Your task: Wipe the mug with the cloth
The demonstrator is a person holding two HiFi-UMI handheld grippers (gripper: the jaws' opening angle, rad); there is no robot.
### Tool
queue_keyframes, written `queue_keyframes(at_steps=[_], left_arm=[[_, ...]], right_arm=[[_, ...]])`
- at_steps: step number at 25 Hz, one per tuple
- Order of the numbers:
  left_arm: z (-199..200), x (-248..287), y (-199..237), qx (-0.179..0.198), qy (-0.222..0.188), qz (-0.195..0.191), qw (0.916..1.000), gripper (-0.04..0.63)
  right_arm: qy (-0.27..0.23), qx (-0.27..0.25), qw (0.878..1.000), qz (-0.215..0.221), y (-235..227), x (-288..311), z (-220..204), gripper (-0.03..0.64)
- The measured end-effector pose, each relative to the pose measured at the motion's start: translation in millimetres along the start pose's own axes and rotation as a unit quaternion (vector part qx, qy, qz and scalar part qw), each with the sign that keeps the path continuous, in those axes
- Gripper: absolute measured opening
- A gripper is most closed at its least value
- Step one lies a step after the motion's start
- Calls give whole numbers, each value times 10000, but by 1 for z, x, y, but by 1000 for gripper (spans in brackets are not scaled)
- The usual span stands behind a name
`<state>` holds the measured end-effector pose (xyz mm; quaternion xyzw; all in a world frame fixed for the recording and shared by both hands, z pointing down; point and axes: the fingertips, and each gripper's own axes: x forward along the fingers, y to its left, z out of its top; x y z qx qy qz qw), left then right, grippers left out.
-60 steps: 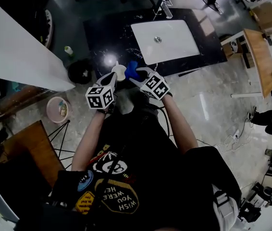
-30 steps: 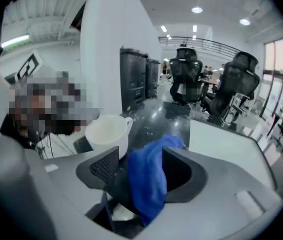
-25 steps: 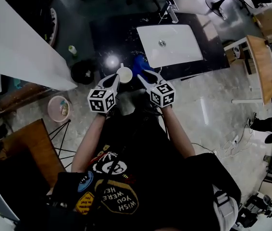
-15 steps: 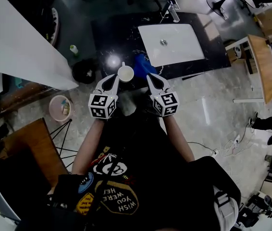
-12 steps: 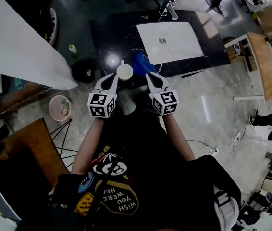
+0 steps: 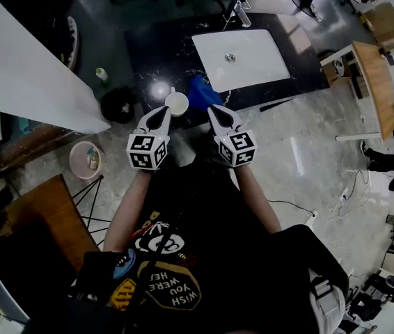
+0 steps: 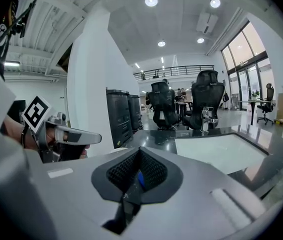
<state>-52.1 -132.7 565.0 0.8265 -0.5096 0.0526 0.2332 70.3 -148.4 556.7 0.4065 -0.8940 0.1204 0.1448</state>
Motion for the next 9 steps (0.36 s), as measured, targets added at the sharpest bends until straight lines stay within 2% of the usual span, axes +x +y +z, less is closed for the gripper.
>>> queue_keyframes(at_steps=[9], left_arm=[[-1,-1,-3,-42,12,7,10000,3]], right_arm=[[20,-36,10000,76,3,-3,0,2]])
